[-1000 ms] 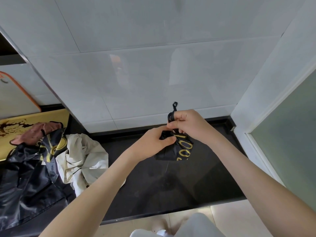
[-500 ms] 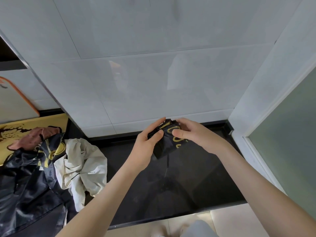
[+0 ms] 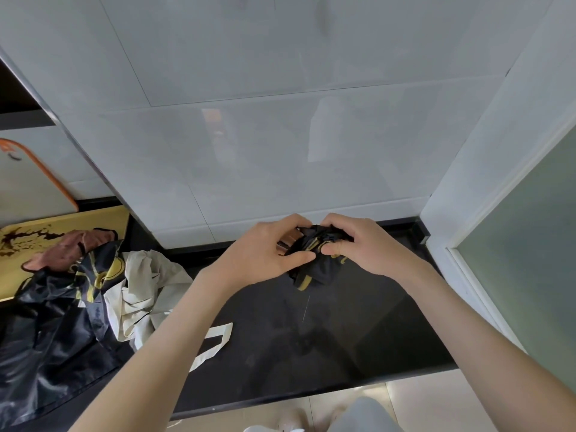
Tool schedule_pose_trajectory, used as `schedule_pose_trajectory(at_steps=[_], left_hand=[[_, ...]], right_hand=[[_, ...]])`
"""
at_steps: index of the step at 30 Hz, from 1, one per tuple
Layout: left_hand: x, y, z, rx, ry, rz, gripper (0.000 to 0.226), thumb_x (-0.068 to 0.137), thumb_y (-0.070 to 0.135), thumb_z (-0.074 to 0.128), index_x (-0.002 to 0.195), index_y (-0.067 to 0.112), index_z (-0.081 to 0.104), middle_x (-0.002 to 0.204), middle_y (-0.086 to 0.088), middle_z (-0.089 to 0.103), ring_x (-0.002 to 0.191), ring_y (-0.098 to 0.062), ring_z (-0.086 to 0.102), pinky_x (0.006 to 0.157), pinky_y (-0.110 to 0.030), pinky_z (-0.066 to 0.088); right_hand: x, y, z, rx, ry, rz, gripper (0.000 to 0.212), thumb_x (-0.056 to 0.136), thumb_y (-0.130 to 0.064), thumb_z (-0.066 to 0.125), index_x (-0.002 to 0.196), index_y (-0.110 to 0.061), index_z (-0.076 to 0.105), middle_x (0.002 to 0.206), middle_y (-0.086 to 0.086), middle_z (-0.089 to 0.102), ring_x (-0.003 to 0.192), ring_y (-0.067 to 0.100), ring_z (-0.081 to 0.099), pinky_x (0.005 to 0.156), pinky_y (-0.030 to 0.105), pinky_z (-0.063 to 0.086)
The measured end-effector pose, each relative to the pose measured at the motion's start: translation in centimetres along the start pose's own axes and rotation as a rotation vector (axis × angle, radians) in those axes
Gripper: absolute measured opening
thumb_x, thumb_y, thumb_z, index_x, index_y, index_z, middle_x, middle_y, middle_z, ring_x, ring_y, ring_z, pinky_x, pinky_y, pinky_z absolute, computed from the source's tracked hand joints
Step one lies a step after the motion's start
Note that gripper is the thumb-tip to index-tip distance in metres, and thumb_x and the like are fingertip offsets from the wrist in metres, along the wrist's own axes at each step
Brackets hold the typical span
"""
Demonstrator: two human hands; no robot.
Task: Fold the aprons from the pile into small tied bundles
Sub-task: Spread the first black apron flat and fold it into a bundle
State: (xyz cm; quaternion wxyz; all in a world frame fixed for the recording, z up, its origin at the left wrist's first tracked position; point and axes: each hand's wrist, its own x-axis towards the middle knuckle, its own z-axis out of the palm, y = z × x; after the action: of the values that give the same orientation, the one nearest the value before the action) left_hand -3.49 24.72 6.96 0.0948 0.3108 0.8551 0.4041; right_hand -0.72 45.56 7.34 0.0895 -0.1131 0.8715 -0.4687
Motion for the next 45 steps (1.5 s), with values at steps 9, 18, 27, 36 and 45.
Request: schedule_pose_trajectory(at_steps=[9,18,27,36,45], left_hand=[[0.4,0.5,0.2,-0.363,0.064,-0.083,0.025,0.099,0.019,0.049,0.077,0.012,0.058,0.072,0.006,0.066,0.075,-0.01,0.066,0.077,-0.026,0.054],[0.2,1.6,0.9,-0.512,0.044,-0.159,0.032,0.101,0.023,0.043,0.072,0.024,0.057,0.073,0.012,0.056,0.077,-0.005,0.059,0.083,-0.028,0.053],[0.5,3.0,2.4,-0.534,0.188,-0.375,0.03,0.102,0.026,0.035,0.086,0.007,0.05,0.076,-0.005,0.048,0.073,-0.014,0.047,0.069,-0.032,0.037],[0.6,3.7,1.9,-0.517,0.053,-0.265,0.063,0.087,0.07,0.035,0.097,0.008,0.044,0.088,0.003,0.049,0.085,-0.011,0.051,0.078,-0.027,0.045],[0.8,3.2,3.2,-0.134,0.199,-0.18,0.025,0.095,0.03,0.056,0.102,0.019,0.035,0.089,-0.001,0.064,0.064,-0.01,0.056,0.06,-0.02,0.045]], right_hand=[[-1.0,-0.6,-1.0,0.283,-0.029,-0.099,0.038,0.091,-0.007,0.062,0.119,-0.032,0.063,0.116,-0.016,0.065,0.108,0.006,0.061,0.089,0.027,0.051],[-0.5,-0.4,-0.8,0.693,0.051,-0.152,0.028,0.084,-0.009,0.055,0.085,-0.032,0.073,0.09,-0.006,0.068,0.085,0.011,0.065,0.072,0.022,0.053],[0.5,-0.5,-0.8,0.093,-0.035,-0.076,0.029,0.093,-0.022,0.06,0.118,-0.037,0.057,0.117,-0.023,0.06,0.11,-0.003,0.055,0.093,0.016,0.044],[1.4,-1.9,1.2,-0.259,0.086,-0.098,0.028,0.1,-0.047,0.024,0.098,-0.025,0.041,0.069,-0.011,0.054,0.064,0.002,0.052,0.062,0.025,0.038],[2.4,0.0,2.2,-0.138,0.509,-0.075,0.038,0.099,-0.049,0.018,0.095,-0.023,0.046,0.076,-0.002,0.058,0.064,0.012,0.055,0.062,0.032,0.044]])
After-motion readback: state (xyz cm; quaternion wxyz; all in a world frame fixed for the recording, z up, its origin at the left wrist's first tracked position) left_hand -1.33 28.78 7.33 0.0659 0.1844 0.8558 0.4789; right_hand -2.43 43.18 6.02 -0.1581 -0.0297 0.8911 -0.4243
